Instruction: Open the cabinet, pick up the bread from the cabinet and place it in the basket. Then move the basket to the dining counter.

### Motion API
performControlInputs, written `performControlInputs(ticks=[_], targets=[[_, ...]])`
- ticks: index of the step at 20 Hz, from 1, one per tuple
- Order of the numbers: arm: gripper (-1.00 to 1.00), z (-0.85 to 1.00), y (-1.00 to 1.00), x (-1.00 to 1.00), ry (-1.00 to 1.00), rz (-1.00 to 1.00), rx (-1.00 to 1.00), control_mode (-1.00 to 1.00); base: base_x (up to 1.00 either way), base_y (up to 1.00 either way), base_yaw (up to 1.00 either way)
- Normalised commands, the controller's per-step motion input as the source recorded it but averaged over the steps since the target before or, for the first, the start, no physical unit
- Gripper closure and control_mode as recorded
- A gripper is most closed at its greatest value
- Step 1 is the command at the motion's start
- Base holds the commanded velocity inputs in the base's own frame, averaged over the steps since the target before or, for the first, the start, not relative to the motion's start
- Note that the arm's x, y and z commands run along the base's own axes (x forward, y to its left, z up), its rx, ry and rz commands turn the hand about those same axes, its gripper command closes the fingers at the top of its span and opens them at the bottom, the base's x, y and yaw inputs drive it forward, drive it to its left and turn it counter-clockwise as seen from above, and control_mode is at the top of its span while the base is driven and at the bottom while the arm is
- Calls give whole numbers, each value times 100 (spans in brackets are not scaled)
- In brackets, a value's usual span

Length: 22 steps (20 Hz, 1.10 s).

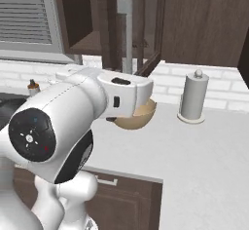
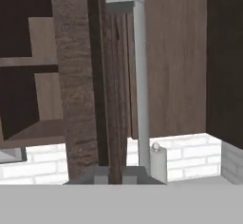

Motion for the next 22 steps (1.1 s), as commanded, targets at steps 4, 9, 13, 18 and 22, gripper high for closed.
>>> performControlInputs(ticks=[4, 9, 13, 18, 22], targets=[[100, -8, -100, 8, 6, -13, 0, -100, 0, 0, 0], [100, 7, -10, -56, -24, -9, 0, -100, 0, 0, 0], [100, 30, 98, -100, -48, -7, 0, -100, 0, 0, 0], [100, 6, 100, -53, -35, -14, 0, -100, 0, 0, 0], [100, 0, 100, 12, -12, -19, -1, -100, 0, 0, 0]])
